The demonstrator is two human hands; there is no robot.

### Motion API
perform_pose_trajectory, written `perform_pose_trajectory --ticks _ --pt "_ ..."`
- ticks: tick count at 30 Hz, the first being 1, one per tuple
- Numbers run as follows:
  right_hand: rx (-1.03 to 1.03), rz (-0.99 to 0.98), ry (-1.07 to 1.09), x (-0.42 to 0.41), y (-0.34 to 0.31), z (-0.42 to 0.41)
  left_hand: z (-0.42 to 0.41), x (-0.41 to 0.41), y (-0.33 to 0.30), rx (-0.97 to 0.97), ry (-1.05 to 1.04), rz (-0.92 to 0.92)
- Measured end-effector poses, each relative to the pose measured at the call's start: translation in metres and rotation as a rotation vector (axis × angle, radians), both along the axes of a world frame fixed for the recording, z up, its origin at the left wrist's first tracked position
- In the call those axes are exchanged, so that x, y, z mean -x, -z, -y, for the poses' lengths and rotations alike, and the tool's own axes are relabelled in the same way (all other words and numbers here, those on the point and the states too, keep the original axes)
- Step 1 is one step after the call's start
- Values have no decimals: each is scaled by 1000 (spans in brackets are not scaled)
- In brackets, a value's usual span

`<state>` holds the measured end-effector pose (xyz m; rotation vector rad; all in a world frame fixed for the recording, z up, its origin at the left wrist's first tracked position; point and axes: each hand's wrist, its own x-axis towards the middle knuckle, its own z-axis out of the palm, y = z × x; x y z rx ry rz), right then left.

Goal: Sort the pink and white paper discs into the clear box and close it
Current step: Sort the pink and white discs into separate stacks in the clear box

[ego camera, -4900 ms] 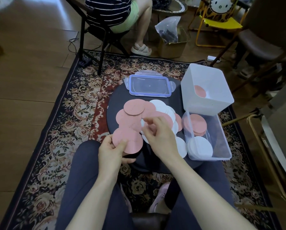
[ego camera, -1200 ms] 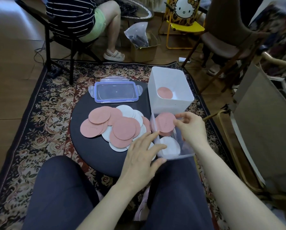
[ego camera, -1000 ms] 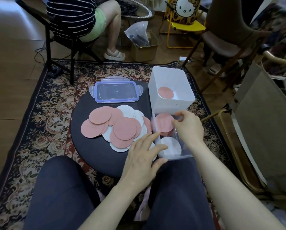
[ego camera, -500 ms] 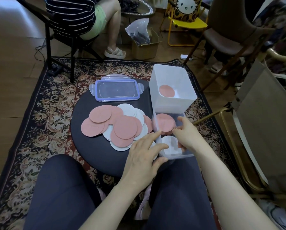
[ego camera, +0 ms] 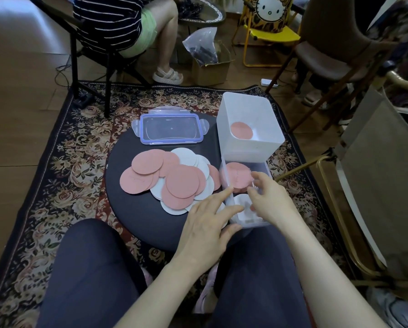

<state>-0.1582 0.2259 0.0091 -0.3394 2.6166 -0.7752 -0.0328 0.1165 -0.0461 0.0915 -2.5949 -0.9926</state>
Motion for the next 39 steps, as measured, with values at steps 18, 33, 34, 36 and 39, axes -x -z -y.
perform_pose_trajectory --ticks 18,33,34,36,39 --pt "-32 -142 -62 -18 -13 -2 4 -6 -2 39 -25 5" --pt "299 -491 -387 -79 19 60 64 -50 24 235 -516 129" --pt "270 -470 -389 -77 24 66 64 -53 25 259 -516 126" --pt "200 -431 -392 -70 34 78 64 -58 26 291 -500 132" --pt "110 -425 -411 -61 45 88 64 -64 28 283 -471 136"
